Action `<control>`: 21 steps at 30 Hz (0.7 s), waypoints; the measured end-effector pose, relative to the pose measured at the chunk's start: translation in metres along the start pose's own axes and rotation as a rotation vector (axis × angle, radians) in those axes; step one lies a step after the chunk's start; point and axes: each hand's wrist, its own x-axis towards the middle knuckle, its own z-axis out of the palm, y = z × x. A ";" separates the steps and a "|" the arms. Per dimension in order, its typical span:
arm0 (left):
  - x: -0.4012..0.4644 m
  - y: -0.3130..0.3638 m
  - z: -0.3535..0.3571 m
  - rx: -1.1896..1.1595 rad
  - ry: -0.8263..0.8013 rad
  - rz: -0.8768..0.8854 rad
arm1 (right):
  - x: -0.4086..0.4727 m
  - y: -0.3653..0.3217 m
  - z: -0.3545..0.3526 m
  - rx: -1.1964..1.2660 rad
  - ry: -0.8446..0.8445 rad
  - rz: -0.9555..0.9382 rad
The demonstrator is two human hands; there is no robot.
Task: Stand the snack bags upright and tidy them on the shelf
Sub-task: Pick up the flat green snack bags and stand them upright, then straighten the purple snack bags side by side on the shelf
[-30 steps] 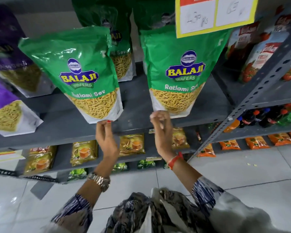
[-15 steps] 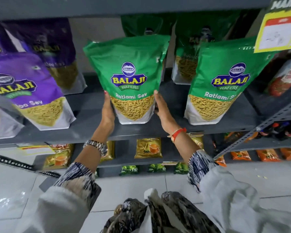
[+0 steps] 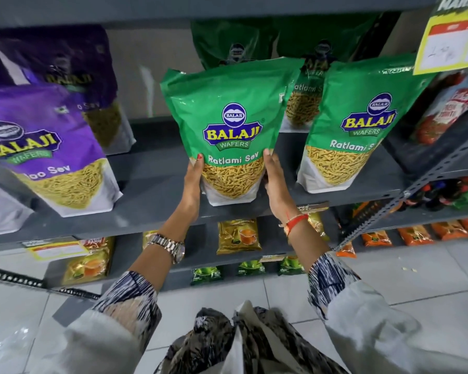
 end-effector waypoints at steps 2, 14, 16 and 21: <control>0.001 -0.001 0.000 0.007 -0.003 -0.008 | 0.000 0.000 -0.001 -0.001 0.018 0.003; -0.001 -0.005 -0.013 0.044 0.050 0.034 | -0.014 0.009 0.013 0.026 0.355 -0.117; -0.004 -0.003 -0.023 0.046 0.110 0.079 | -0.032 0.017 0.025 0.044 0.496 -0.185; -0.034 0.001 -0.074 0.052 0.325 0.318 | -0.064 0.053 0.088 0.052 0.446 -0.236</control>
